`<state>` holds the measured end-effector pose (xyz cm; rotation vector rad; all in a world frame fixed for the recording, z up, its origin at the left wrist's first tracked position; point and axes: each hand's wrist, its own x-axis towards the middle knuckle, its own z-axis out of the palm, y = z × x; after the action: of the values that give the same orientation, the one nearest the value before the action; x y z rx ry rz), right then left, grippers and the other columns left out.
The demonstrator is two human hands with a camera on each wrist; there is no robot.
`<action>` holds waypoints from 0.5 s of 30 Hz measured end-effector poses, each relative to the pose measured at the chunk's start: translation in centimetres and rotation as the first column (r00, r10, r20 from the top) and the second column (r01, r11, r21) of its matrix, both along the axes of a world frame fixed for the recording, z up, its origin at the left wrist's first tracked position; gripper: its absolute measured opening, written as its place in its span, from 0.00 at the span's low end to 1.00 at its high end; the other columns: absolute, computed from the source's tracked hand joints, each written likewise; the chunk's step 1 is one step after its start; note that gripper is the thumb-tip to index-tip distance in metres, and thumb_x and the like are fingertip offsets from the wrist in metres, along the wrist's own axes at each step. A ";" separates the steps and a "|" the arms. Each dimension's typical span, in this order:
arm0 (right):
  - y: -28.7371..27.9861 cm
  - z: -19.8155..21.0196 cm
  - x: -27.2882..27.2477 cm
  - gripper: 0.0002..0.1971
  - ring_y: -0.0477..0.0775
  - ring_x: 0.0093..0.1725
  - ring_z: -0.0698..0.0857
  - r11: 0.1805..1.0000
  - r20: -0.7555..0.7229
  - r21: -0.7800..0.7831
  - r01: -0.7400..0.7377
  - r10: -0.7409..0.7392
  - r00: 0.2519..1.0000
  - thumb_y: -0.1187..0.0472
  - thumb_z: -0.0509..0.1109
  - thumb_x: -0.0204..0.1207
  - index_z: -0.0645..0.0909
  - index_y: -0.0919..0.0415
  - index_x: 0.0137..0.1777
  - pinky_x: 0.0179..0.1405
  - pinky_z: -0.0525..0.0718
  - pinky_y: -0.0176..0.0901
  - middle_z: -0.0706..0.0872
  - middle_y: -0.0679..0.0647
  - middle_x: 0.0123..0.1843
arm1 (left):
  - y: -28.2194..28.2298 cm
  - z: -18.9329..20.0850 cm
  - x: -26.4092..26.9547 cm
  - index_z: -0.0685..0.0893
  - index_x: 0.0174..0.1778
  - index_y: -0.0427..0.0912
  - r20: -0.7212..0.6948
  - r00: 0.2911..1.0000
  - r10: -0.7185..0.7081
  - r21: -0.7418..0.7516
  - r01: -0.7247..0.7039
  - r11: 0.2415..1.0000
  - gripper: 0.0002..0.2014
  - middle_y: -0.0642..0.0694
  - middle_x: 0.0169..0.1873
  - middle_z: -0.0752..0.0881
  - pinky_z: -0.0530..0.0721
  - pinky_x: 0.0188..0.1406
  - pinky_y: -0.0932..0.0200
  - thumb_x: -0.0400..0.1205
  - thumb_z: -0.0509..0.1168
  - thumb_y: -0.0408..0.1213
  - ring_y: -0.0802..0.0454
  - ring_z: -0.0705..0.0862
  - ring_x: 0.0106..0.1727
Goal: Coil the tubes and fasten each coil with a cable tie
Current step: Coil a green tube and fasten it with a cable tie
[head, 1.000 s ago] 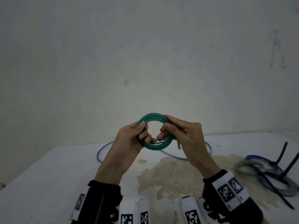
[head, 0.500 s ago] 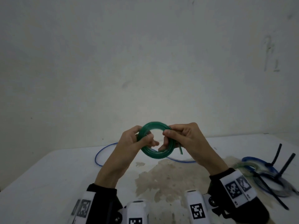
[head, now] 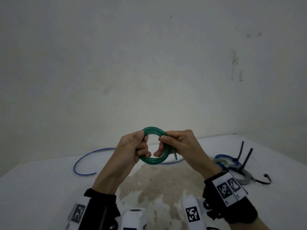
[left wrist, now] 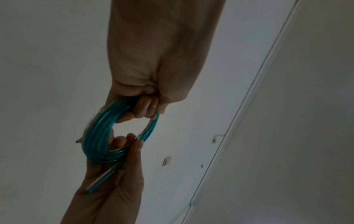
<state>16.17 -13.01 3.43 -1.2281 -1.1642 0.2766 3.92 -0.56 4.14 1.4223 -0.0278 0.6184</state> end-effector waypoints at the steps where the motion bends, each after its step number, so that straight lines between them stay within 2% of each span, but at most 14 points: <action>1: -0.8 -0.2 0.1 0.12 0.67 0.37 0.89 1.000 -0.019 -0.015 0.010 -0.010 1.000 0.67 0.67 0.77 0.82 0.79 0.42 0.42 0.88 0.51 0.86 0.73 0.35 | -0.6 -0.2 0.3 0.72 0.37 0.35 -0.005 1.000 0.009 0.032 -0.008 0.999 0.15 0.53 0.20 0.61 0.76 0.27 0.62 0.87 0.50 0.36 0.56 0.61 0.22; 3: -2.4 -0.6 0.4 0.13 0.66 0.38 0.89 0.996 -0.032 -0.074 0.039 -0.042 0.999 0.64 0.68 0.75 0.83 0.78 0.45 0.42 0.88 0.49 0.87 0.68 0.36 | -2.0 -0.6 0.9 0.72 0.36 0.36 -0.024 0.999 0.024 0.092 -0.022 0.996 0.15 0.53 0.20 0.60 0.74 0.27 0.62 0.88 0.50 0.36 0.56 0.60 0.22; 6: -5.3 -0.9 0.9 0.12 0.58 0.37 0.89 0.974 -0.041 -0.190 0.122 -0.132 0.990 0.60 0.66 0.77 0.86 0.68 0.45 0.40 0.88 0.45 0.89 0.59 0.35 | -4.1 -1.3 1.8 0.71 0.34 0.38 -0.053 0.998 0.042 0.150 -0.034 0.988 0.16 0.54 0.19 0.60 0.74 0.26 0.63 0.88 0.50 0.35 0.56 0.60 0.22; 8: -7.4 -1.0 1.8 0.17 0.59 0.39 0.88 0.943 -0.091 -0.288 0.168 -0.201 0.975 0.53 0.62 0.80 0.86 0.68 0.47 0.38 0.88 0.45 0.89 0.60 0.37 | -5.0 -1.6 2.1 0.70 0.33 0.38 -0.058 0.997 0.058 0.168 -0.047 0.985 0.16 0.54 0.19 0.60 0.73 0.26 0.62 0.88 0.50 0.35 0.56 0.60 0.21; 10: -9.7 -1.5 3.9 0.22 0.61 0.39 0.88 0.882 -0.089 -0.388 0.266 -0.323 0.942 0.50 0.63 0.79 0.84 0.72 0.49 0.38 0.88 0.47 0.88 0.65 0.39 | -5.3 -1.7 2.1 0.71 0.34 0.38 -0.058 0.996 0.065 0.153 -0.055 0.987 0.16 0.55 0.18 0.60 0.74 0.26 0.62 0.88 0.50 0.35 0.57 0.60 0.20; 12: -11.5 -2.4 6.9 0.19 0.56 0.31 0.86 0.753 -0.004 -0.518 0.404 -0.475 0.880 0.54 0.67 0.79 0.83 0.75 0.45 0.32 0.86 0.43 0.86 0.64 0.34 | -5.2 -1.5 1.9 0.71 0.34 0.38 -0.051 0.996 0.071 0.116 -0.065 0.991 0.16 0.56 0.17 0.61 0.74 0.25 0.64 0.88 0.50 0.34 0.58 0.61 0.19; 14: -12.8 -3.8 9.9 0.15 0.52 0.20 0.78 0.552 0.102 -0.682 0.480 -0.579 0.809 0.61 0.68 0.78 0.79 0.69 0.32 0.22 0.76 0.39 0.80 0.58 0.23 | -4.9 -1.1 1.6 0.71 0.34 0.37 -0.038 0.996 0.080 0.087 -0.076 0.993 0.16 0.56 0.17 0.61 0.75 0.23 0.65 0.88 0.50 0.34 0.59 0.61 0.19; 15: -13.4 -4.5 11.0 0.15 0.52 0.20 0.75 0.420 0.179 -0.757 0.500 -0.602 0.778 0.62 0.68 0.77 0.75 0.66 0.29 0.23 0.72 0.39 0.77 0.57 0.21 | -4.7 -1.0 1.5 0.72 0.34 0.37 -0.031 0.996 0.082 0.077 -0.079 0.994 0.16 0.55 0.17 0.61 0.75 0.23 0.65 0.88 0.50 0.34 0.58 0.61 0.19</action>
<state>27.14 -26.44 -1.09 -2.2770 -0.4139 0.3556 5.40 -5.30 3.16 1.5131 0.0337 0.6655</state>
